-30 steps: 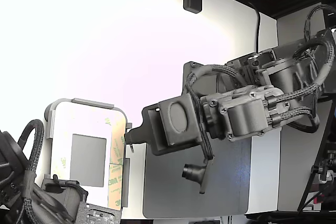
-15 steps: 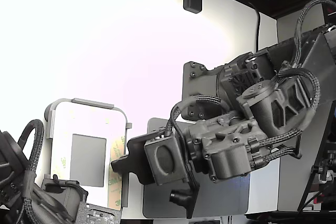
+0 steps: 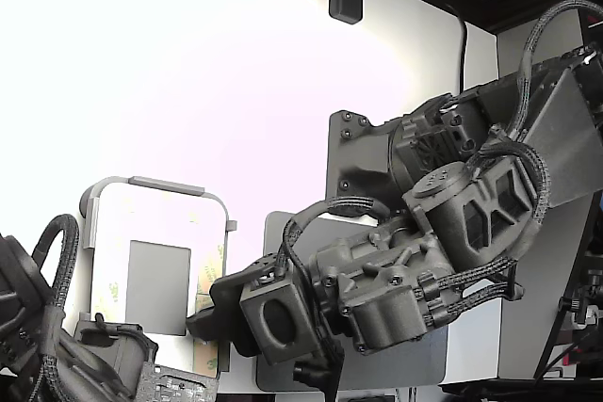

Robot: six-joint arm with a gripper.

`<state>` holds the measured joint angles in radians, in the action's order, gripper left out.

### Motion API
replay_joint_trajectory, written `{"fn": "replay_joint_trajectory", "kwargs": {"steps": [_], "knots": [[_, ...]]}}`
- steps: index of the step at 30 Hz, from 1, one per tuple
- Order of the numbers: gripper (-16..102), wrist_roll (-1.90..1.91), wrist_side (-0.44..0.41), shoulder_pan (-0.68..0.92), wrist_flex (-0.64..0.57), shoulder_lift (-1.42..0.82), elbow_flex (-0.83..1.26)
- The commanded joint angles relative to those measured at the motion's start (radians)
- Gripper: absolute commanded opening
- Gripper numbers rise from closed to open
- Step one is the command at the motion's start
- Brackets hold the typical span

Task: Peel off protective film from adhesive tape.

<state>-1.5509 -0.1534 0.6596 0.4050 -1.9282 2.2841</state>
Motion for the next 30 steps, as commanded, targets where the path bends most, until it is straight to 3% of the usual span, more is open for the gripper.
{"fn": "replay_joint_trajectory", "kwargs": {"steps": [1,30], "knots": [[-10,-0.006,0.003,-0.009,-0.009,-0.006,-0.032],[-10,-0.100,0.041,-0.011,0.006,0.132,-0.129]]}}
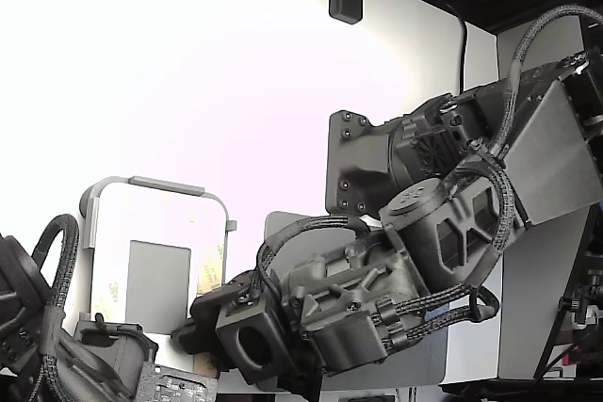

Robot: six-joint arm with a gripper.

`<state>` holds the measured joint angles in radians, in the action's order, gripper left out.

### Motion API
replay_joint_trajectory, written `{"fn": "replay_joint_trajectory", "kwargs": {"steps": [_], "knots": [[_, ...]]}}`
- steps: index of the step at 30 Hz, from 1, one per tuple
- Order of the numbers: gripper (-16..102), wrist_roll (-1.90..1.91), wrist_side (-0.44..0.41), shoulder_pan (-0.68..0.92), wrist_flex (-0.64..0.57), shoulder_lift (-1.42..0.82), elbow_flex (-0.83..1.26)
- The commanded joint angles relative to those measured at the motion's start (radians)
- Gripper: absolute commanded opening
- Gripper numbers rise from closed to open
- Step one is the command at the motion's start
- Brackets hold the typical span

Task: Peel off protective film from adhesive tape.

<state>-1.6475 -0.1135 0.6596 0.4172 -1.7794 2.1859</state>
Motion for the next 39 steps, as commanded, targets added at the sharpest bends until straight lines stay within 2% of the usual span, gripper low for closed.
{"fn": "replay_joint_trajectory", "kwargs": {"steps": [1,39], "knots": [[-10,-0.006,0.002,-0.009,-0.008,-0.015,-0.031],[-10,-0.031,0.006,0.000,0.000,0.005,-0.026]]}}
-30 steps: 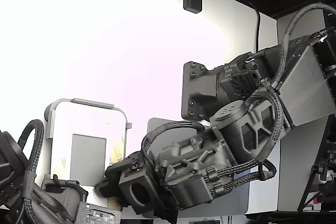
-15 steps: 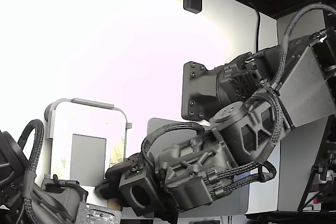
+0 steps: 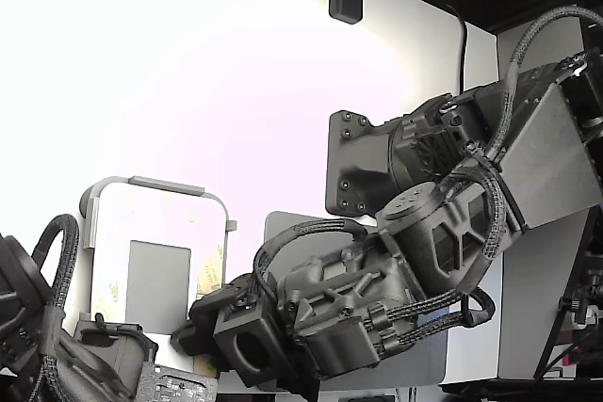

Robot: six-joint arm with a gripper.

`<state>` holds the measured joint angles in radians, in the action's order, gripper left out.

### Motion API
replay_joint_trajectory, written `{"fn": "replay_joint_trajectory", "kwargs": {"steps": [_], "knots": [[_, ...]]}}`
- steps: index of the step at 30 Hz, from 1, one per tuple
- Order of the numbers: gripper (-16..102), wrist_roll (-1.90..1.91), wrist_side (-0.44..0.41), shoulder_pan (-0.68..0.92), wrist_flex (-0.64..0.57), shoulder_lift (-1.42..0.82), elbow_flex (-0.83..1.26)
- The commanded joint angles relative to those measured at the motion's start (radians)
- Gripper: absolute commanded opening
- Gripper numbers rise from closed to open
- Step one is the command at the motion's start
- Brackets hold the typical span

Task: Peel off protective film from adhesive tape.

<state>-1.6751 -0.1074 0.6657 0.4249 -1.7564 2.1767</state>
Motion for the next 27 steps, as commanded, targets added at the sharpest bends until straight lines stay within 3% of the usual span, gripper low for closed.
{"fn": "replay_joint_trajectory", "kwargs": {"steps": [1,27], "knots": [[-10,-0.003,0.000,-0.006,-0.008,-0.018,-0.017],[-10,0.009,-0.003,0.000,0.000,-0.015,-0.017]]}}
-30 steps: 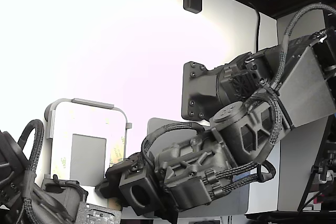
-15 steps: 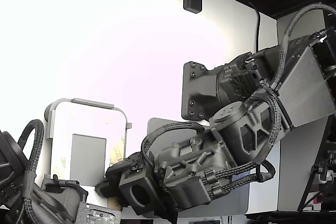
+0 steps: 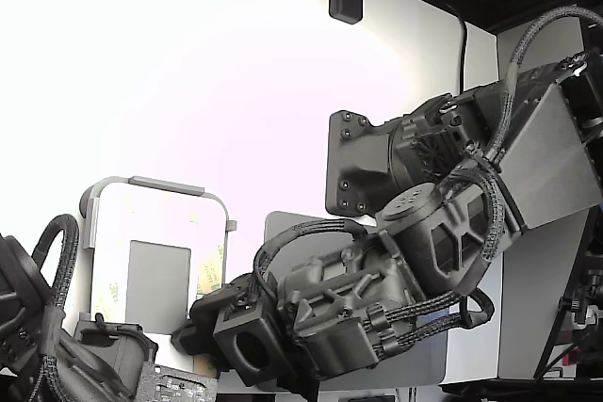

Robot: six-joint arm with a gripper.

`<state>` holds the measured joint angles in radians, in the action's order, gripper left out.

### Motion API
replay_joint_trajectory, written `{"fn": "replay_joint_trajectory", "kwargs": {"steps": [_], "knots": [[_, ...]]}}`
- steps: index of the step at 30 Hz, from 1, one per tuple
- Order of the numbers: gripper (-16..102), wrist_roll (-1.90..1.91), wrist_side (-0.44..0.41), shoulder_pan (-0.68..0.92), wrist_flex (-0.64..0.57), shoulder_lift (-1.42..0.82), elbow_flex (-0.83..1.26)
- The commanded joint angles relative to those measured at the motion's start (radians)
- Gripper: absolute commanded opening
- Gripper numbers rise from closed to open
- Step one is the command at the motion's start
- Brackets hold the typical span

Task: Peel off protective film from adhesive tape.

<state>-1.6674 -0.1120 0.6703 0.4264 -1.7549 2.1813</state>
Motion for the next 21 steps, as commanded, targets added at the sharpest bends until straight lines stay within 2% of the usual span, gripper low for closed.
{"fn": "replay_joint_trajectory", "kwargs": {"steps": [1,21], "knots": [[-10,0.003,0.002,-0.003,-0.002,-0.017,-0.021],[-10,0.023,-0.006,0.012,0.011,-0.026,-0.020]]}}
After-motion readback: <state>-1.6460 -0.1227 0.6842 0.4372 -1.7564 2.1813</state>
